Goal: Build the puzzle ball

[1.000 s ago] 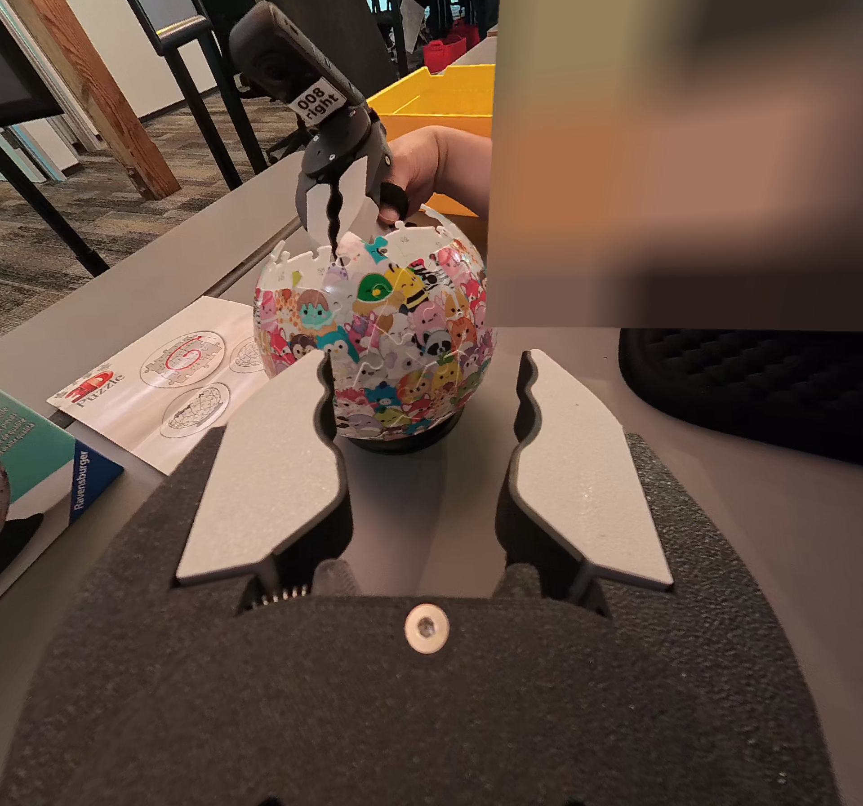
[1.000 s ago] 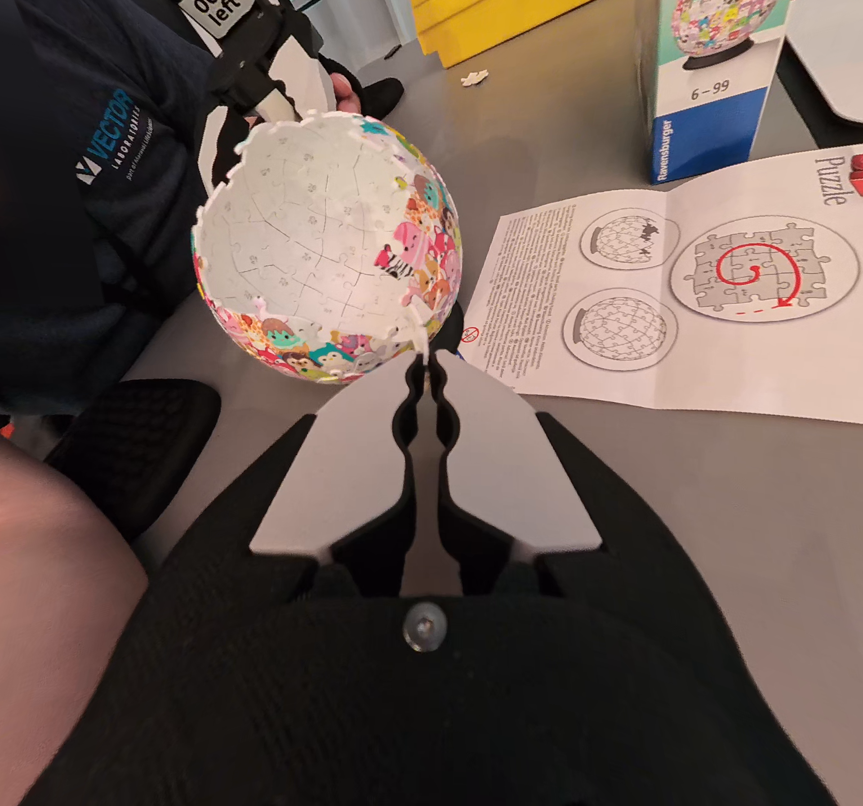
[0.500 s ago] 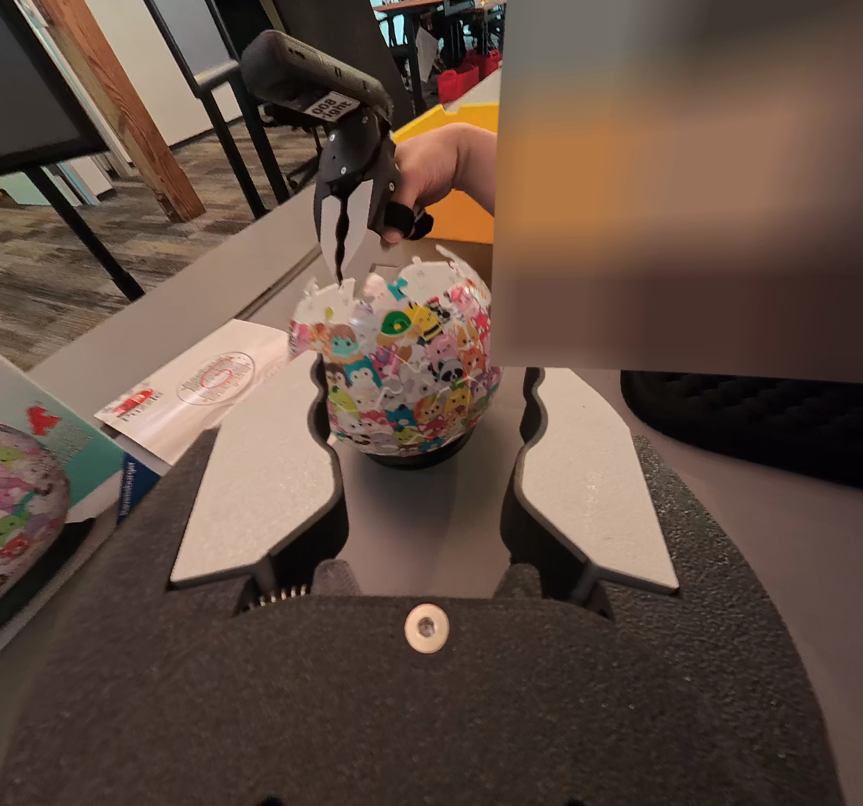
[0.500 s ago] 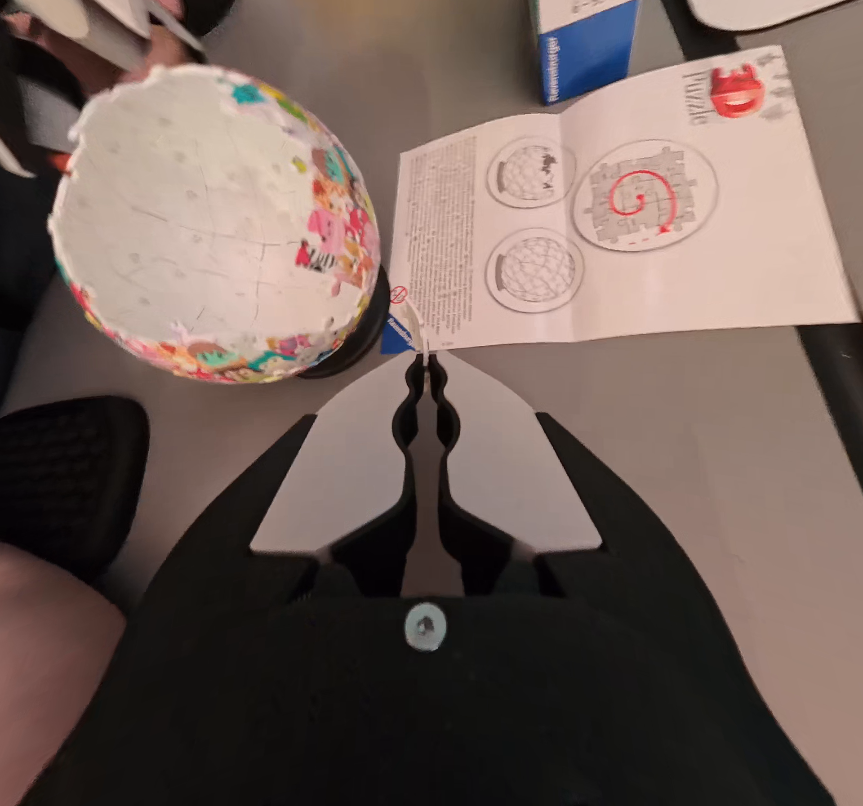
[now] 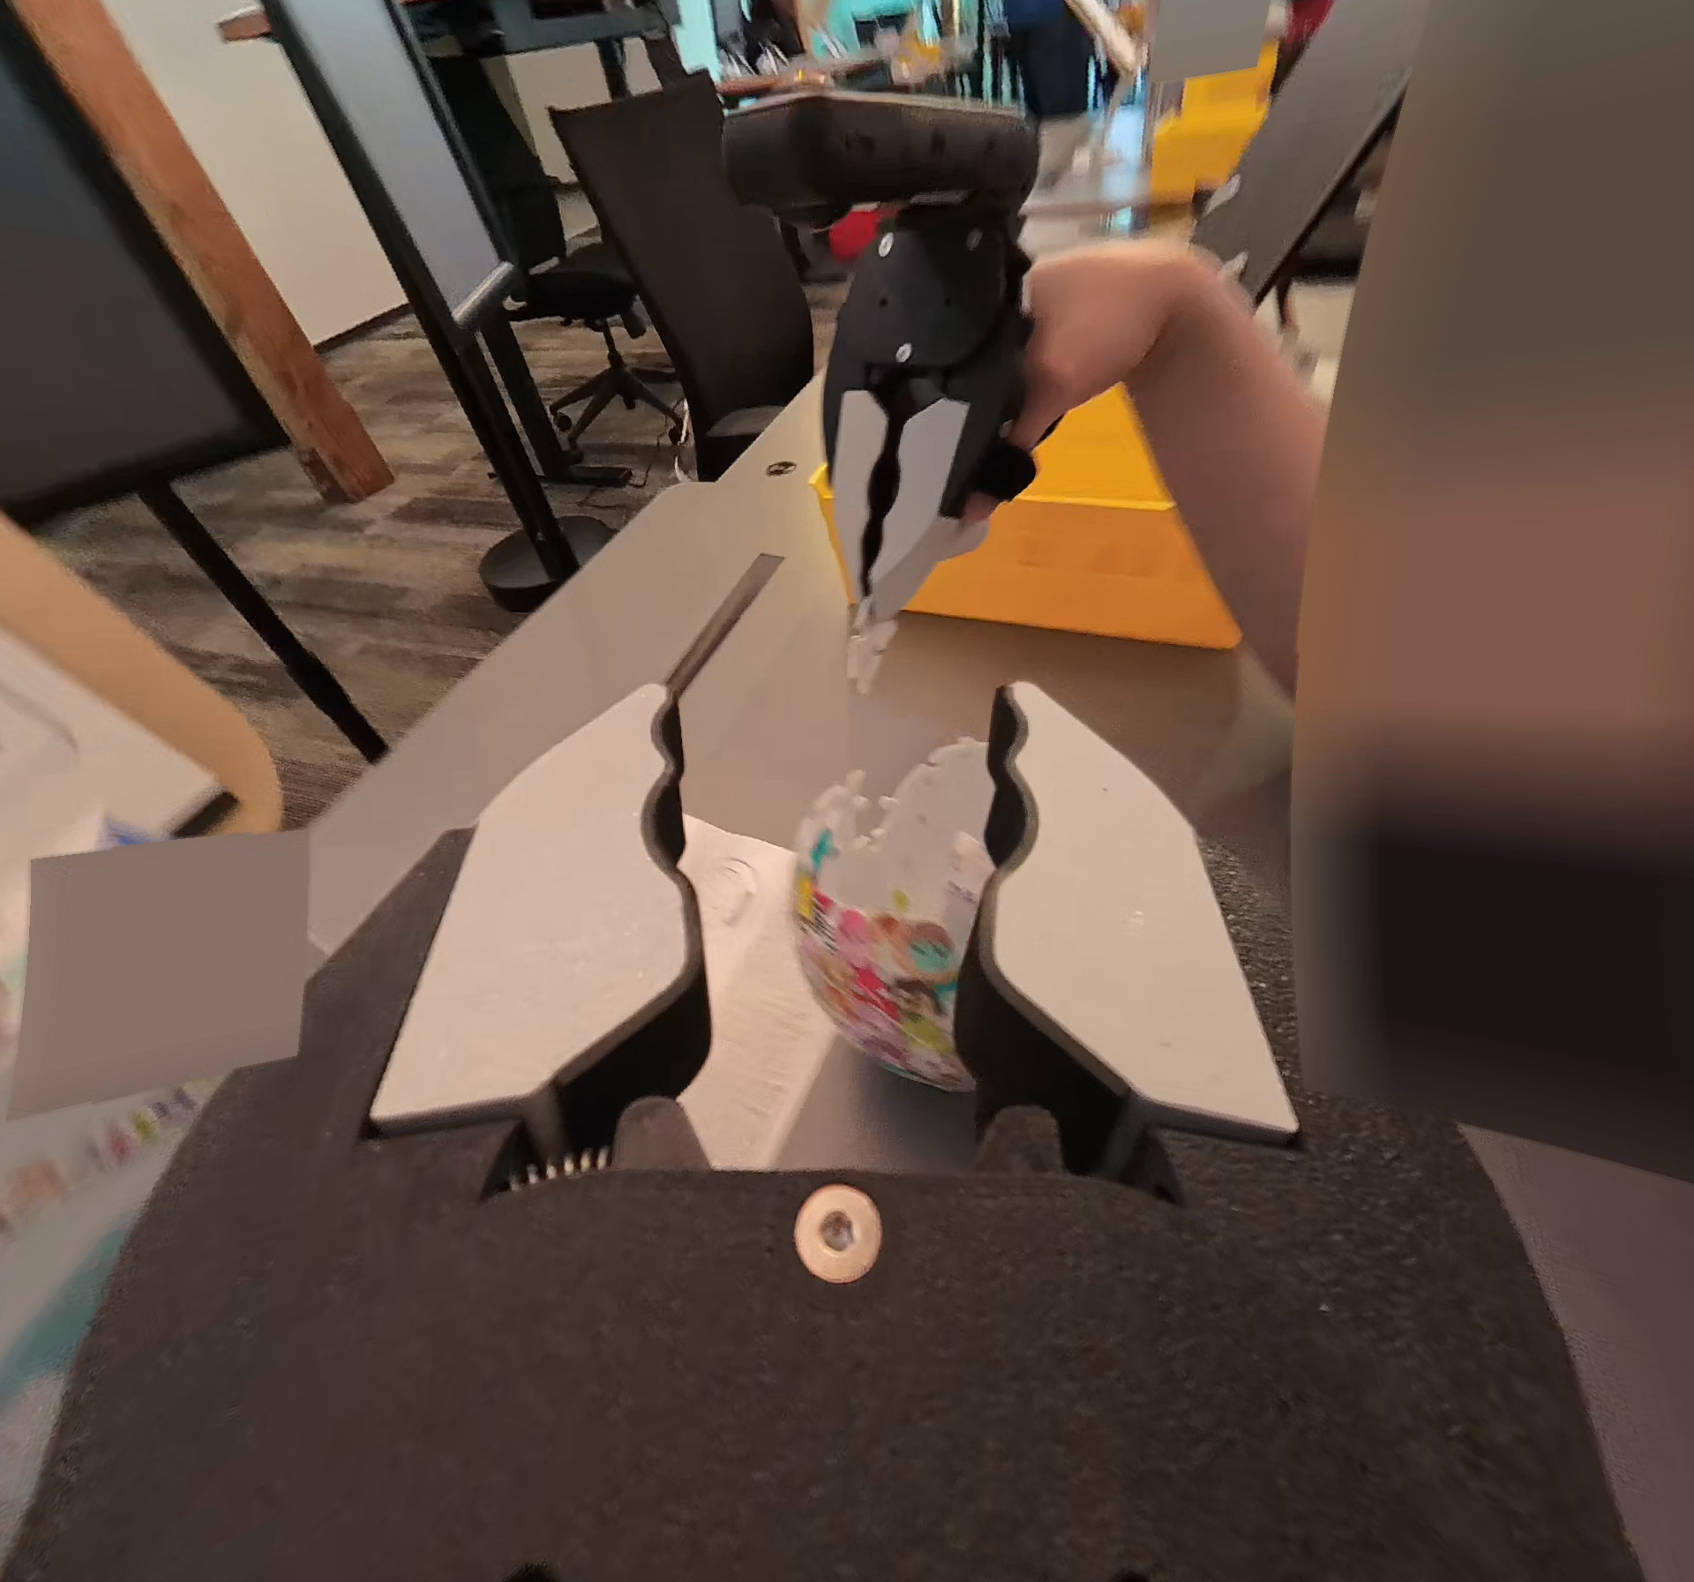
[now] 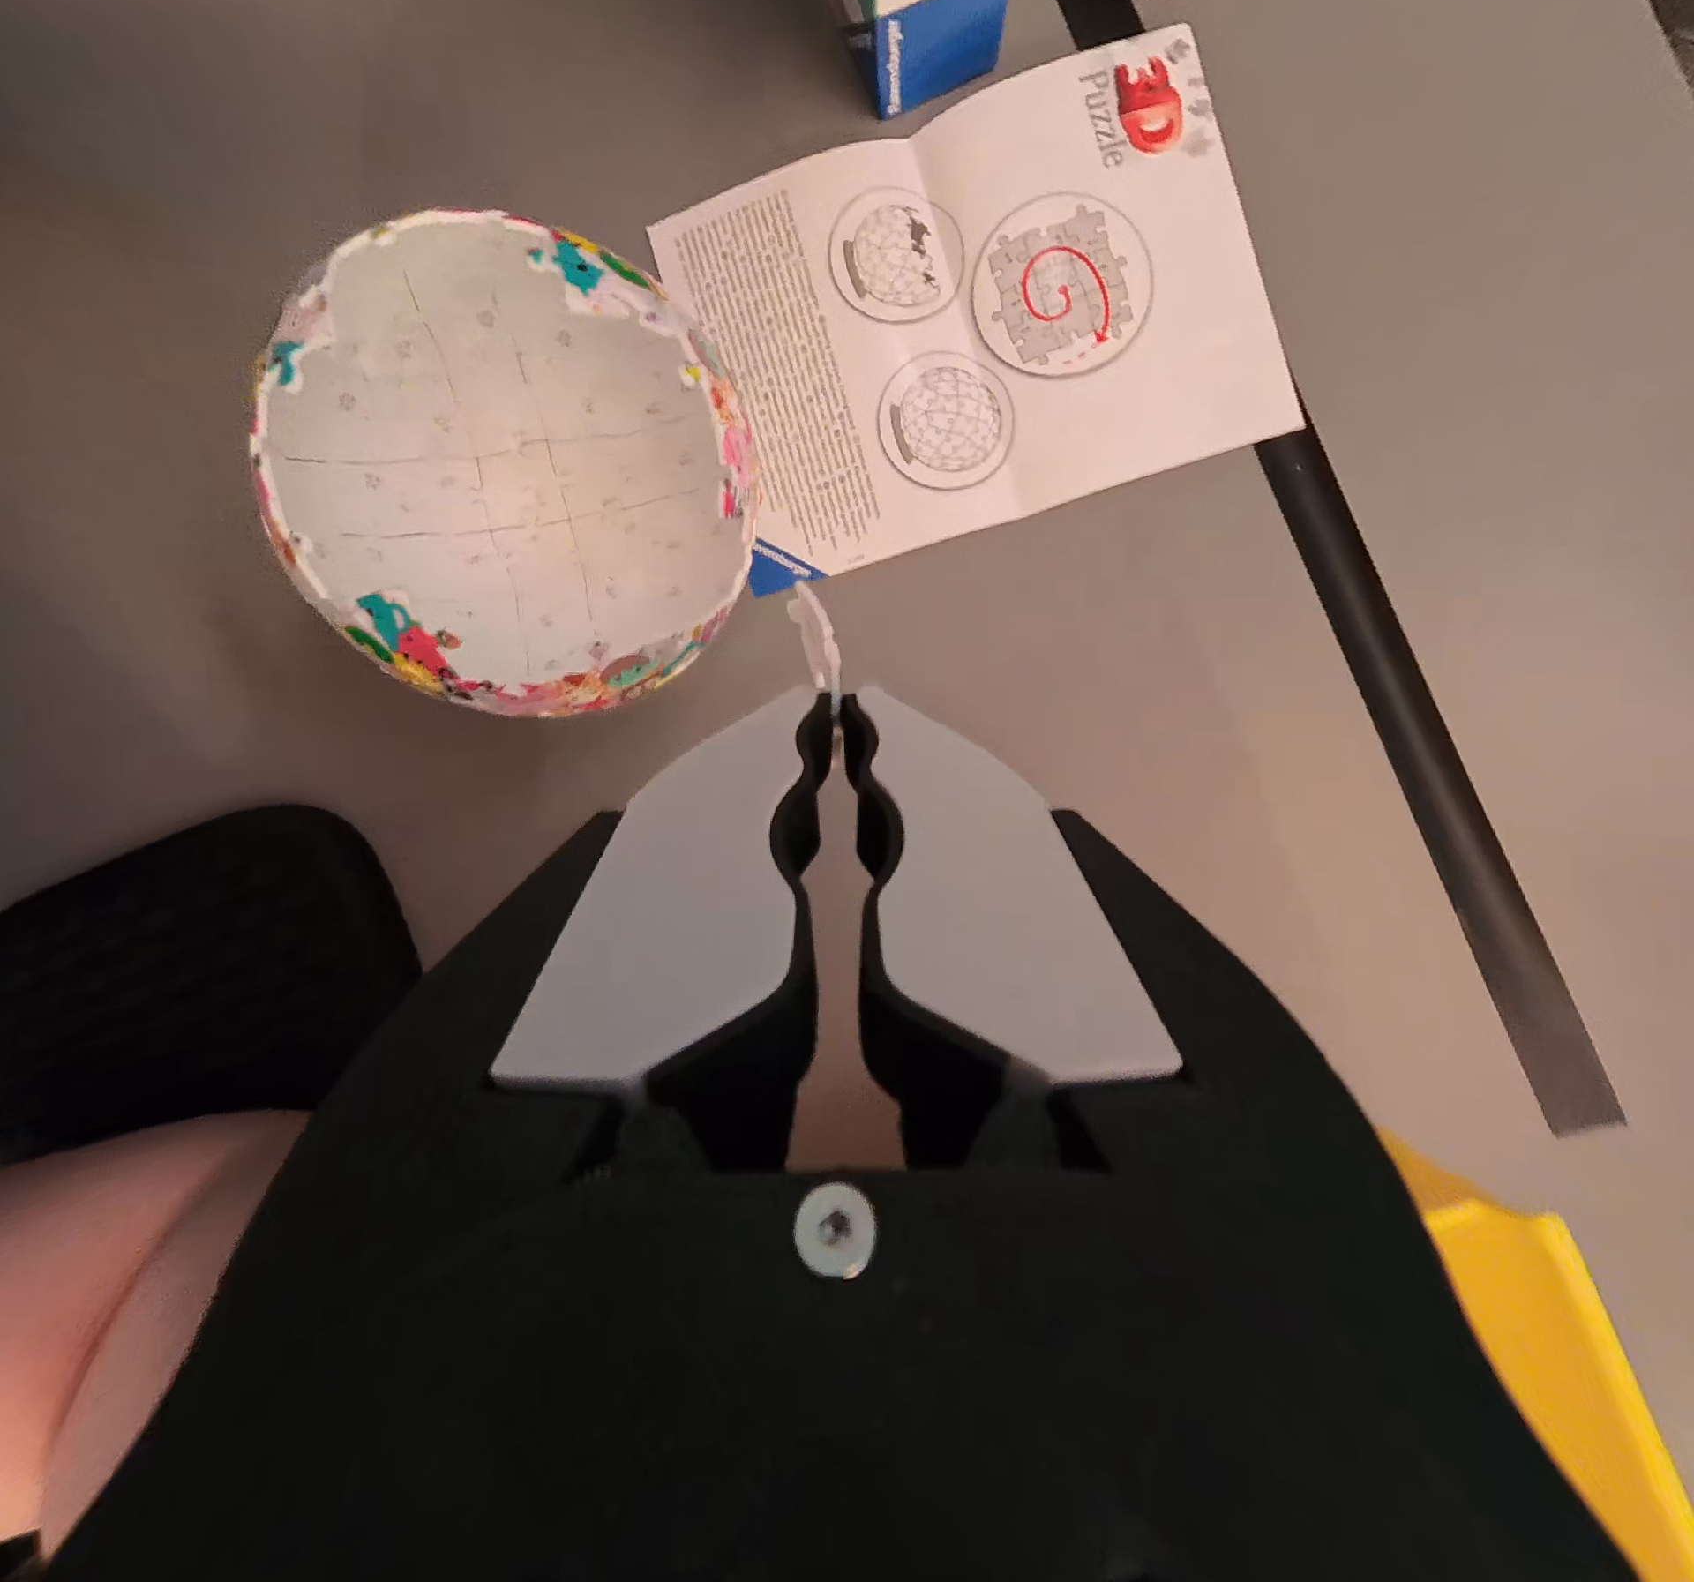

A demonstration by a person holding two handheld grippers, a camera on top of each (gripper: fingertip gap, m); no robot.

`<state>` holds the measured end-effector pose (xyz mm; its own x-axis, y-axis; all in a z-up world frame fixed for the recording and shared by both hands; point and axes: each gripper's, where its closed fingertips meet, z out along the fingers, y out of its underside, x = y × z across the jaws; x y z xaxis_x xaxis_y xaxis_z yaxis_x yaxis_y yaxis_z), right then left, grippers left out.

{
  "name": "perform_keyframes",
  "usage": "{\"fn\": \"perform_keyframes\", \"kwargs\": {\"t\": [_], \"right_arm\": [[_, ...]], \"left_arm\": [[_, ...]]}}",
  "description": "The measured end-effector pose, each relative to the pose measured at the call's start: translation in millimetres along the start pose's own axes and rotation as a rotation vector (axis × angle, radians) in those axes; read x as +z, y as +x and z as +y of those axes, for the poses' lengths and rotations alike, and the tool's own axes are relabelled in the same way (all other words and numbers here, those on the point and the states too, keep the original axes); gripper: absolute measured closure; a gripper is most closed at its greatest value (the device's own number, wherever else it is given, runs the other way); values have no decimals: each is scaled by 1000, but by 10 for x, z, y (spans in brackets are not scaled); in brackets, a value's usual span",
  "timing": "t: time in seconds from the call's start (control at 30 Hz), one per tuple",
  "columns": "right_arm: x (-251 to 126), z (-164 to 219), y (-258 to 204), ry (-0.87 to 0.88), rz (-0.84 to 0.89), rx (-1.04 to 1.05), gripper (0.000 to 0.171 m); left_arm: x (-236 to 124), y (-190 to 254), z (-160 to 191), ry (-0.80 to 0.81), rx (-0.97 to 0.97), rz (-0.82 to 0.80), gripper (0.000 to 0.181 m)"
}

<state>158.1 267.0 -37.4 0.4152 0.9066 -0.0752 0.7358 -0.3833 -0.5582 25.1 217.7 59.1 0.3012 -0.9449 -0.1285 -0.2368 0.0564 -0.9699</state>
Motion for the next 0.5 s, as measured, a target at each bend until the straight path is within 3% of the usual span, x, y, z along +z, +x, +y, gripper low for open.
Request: {"fn": "perform_keyframes", "kwargs": {"t": [0.07, 0.17, 0.43, 0.5], "right_arm": [[-114, 3, 24, -8, 70, 10, 168], [-336, -325, -225, 147, 75, -82, 168], [-405, -1120, -868, 391, 128, -373, 168], [-341, -1158, -919, 386, 128, -409, 168]], "left_arm": [[93, -12, -52, -32, 50, 24, 130], [216, 20, -48, -72, 39, 64, 140], [343, 86, 26, -115, -38, 74, 143], [316, 93, 18, -114, -9, 81, 163]]}}
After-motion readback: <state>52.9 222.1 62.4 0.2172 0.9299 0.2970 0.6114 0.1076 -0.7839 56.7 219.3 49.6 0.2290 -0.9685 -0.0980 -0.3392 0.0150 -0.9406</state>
